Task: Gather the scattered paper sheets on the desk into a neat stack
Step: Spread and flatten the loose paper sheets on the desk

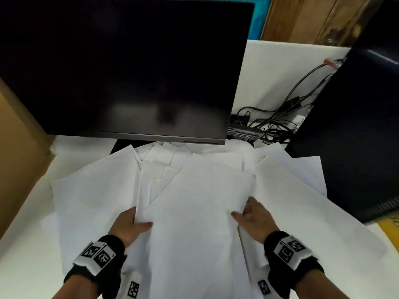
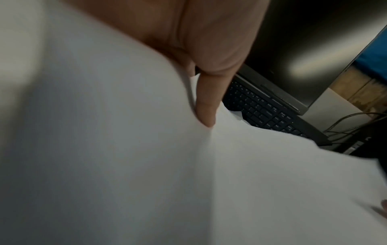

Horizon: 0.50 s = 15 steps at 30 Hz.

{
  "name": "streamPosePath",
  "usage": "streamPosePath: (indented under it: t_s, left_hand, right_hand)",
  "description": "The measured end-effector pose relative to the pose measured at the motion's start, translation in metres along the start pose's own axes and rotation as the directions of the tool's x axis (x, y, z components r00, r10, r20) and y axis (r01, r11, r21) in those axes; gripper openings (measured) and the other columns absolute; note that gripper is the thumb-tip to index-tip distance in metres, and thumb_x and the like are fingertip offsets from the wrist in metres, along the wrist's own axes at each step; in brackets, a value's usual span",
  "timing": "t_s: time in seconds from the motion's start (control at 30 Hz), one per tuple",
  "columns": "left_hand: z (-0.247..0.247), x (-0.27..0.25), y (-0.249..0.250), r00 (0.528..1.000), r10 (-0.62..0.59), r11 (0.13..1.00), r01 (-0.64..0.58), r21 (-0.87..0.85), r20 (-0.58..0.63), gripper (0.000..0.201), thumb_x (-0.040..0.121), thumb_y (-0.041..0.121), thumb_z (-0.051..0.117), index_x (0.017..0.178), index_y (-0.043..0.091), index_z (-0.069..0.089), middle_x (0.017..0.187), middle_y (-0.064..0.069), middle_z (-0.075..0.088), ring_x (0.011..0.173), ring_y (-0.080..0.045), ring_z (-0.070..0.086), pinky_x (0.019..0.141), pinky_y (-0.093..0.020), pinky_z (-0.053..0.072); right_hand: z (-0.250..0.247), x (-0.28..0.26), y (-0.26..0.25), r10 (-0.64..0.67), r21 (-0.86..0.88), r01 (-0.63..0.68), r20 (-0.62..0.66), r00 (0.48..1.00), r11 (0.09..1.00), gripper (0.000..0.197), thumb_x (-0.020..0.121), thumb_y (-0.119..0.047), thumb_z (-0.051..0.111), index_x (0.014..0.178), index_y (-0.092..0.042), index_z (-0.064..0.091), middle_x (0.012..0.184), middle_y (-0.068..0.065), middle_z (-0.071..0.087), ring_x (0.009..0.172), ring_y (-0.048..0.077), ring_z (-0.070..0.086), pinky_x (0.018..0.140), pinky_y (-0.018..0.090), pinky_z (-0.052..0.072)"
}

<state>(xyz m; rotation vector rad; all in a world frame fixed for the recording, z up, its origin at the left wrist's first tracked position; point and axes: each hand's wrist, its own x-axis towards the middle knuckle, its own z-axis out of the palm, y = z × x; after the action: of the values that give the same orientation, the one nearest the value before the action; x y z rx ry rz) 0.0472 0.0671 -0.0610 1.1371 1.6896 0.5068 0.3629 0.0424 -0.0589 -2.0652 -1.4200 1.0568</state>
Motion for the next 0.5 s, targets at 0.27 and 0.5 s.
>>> streamPosePath:
  t_s: [0.27, 0.5]
  left_hand:
    - [0.007, -0.004, 0.005, 1.0, -0.019, 0.999, 0.019, -0.047, -0.01, 0.023, 0.087, 0.018, 0.06, 0.109, 0.009, 0.061, 0.091, -0.003, 0.066, 0.079, -0.017, 0.061, 0.064, -0.024, 0.044]
    - [0.006, -0.005, 0.007, 0.995, -0.062, 0.987, 0.073, -0.146, 0.077, 0.052, 0.06, 0.022, 0.066, 0.109, 0.004, 0.061, 0.1, -0.016, 0.069, 0.093, -0.031, 0.065, 0.079, -0.035, 0.051]
  right_hand:
    - [-0.109, 0.026, 0.046, 0.168, -0.617, -0.326, -0.301, 0.939, 0.716, 0.073, 0.081, -0.047, 0.057, 0.14, -0.022, 0.023, 0.143, 0.015, 0.033, 0.129, 0.035, 0.034, 0.103, 0.045, 0.034]
    - [-0.116, 0.03, 0.055, 0.354, -0.61, -0.408, -0.214, 0.91, 0.679, 0.05, 0.077, -0.051, 0.06, 0.109, -0.017, 0.041, 0.112, 0.009, 0.059, 0.107, 0.03, 0.056, 0.084, 0.034, 0.044]
